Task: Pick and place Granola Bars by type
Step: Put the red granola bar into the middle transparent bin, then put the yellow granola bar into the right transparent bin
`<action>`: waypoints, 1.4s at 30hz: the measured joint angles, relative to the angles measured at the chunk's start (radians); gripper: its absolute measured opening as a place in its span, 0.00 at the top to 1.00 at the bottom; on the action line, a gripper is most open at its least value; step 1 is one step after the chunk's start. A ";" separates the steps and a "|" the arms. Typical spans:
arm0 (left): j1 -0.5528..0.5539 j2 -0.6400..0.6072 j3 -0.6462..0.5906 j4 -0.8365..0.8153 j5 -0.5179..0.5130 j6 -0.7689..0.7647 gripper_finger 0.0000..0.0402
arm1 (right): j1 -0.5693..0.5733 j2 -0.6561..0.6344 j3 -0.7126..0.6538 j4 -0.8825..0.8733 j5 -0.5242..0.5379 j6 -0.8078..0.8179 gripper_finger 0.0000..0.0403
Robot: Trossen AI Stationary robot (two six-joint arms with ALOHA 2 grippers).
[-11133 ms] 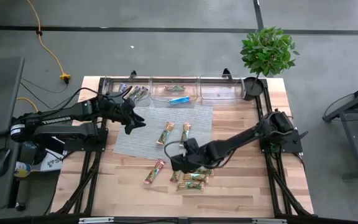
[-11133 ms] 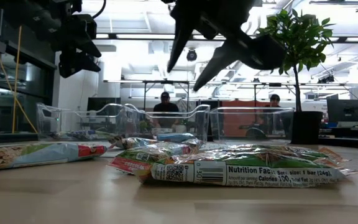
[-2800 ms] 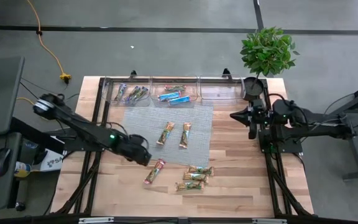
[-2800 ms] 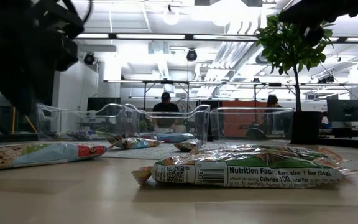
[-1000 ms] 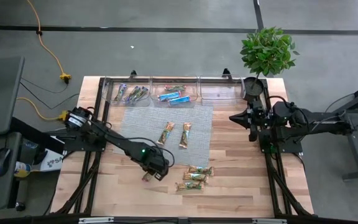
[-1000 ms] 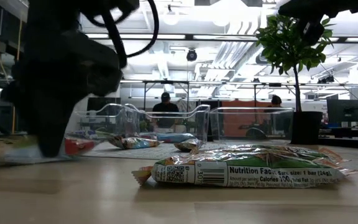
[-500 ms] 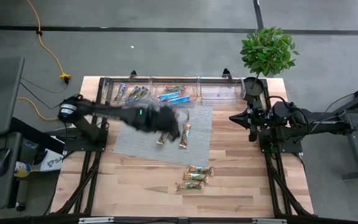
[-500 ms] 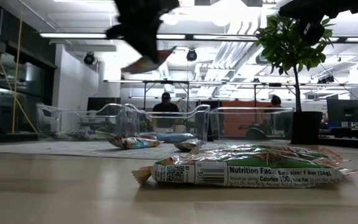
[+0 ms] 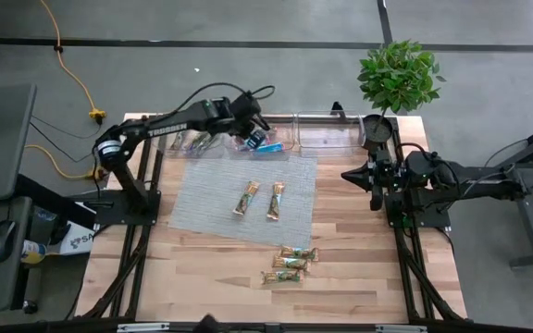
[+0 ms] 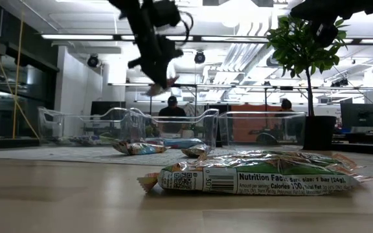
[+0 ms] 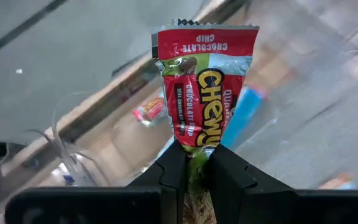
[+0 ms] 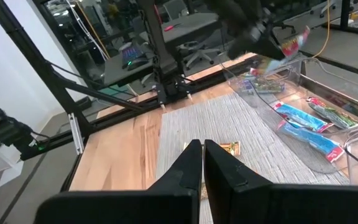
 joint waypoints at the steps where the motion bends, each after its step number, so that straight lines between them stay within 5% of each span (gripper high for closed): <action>1: 0.015 0.017 0.000 0.014 0.007 0.027 0.88 | 0.000 0.000 0.000 0.000 0.005 -0.002 1.00; 17: 0.086 0.219 -0.001 0.058 0.152 0.111 0.87 | 0.000 0.000 0.000 -0.003 0.020 0.008 1.00; 28: 0.087 0.210 0.025 0.058 0.162 0.125 0.59 | 0.000 0.000 0.000 -0.003 0.025 0.009 1.00; 36: 0.066 0.186 0.116 0.030 0.529 -0.040 0.53 | 0.000 0.000 0.000 -0.012 0.040 0.009 1.00; 42: -0.047 0.152 0.158 -0.122 0.387 -0.040 0.53 | 0.000 0.000 0.000 -0.015 0.040 0.013 1.00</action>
